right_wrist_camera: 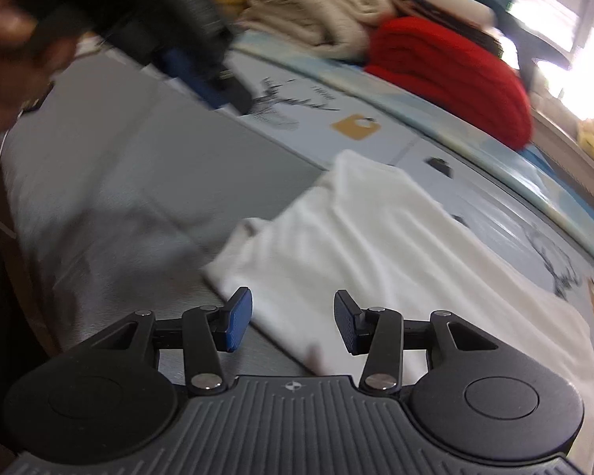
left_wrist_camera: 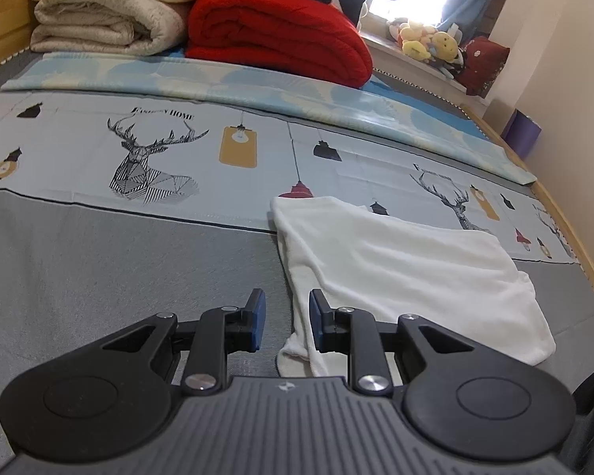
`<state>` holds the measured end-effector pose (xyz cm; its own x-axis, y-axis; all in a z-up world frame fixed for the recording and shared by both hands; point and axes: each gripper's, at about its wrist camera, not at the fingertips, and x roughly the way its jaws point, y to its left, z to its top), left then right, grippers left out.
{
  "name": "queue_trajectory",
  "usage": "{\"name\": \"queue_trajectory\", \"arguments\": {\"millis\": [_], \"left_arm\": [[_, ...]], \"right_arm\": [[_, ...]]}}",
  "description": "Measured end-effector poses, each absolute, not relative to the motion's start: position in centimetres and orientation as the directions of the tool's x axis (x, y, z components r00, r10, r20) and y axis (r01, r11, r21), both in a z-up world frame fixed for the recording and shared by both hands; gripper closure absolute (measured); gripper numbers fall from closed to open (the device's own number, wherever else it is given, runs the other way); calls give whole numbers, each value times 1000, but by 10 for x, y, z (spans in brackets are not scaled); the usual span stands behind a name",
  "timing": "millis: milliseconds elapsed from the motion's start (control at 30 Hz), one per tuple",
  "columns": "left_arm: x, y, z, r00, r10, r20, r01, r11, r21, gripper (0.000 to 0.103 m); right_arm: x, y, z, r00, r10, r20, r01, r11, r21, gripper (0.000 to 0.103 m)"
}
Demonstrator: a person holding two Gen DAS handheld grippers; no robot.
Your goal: Fold small clothes
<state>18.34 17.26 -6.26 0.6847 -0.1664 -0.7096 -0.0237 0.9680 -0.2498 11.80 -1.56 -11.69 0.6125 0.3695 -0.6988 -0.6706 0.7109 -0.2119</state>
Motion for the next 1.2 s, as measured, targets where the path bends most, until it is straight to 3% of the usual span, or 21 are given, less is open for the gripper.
{"name": "queue_trajectory", "arguments": {"millis": [300, 467, 533, 567, 600, 767, 867, 933, 967, 1067, 1200], "left_arm": [[194, 180, -70, 668, -185, -721, -36, 959, -279, 77], [202, 186, -77, 644, -209, -736, -53, 947, -316, 75], [210, 191, -87, 605, -258, -753, -75, 923, -376, 69], [215, 194, -94, 580, -287, -762, -96, 905, -414, 59], [219, 197, -100, 559, -310, -769, -119, 888, -444, 50], [247, 207, -130, 478, -426, -768, -210, 793, -571, 24], [260, 211, -152, 439, -519, -734, -283, 695, -661, 23], [267, 208, -165, 408, -563, -719, -304, 659, -688, 25], [268, 206, -167, 399, -564, -723, -302, 664, -684, 33], [265, 210, -164, 400, -489, -775, -320, 718, -618, 81], [250, 221, -137, 451, -418, -789, -294, 765, -573, 85]], "right_arm": [[122, 31, -157, 607, 303, -735, -722, 596, -351, 54], [129, 31, -159, 616, 320, -720, -715, 611, -339, 57], [129, 32, -158, 595, 338, -729, -733, 599, -321, 90], [127, 32, -157, 601, 344, -722, -734, 596, -327, 94], [125, 30, -153, 608, 360, -708, -732, 598, -325, 97], [115, 17, -118, 635, 443, -633, -724, 627, -287, 98], [105, 4, -94, 617, 507, -602, -742, 630, -229, 99], [97, -4, -81, 586, 562, -584, -766, 620, -171, 99], [92, -8, -75, 568, 591, -574, -779, 610, -143, 99], [76, -15, -63, 516, 659, -548, -822, 561, -101, 99], [75, -19, -55, 464, 707, -534, -837, 547, -2, 99]]}}
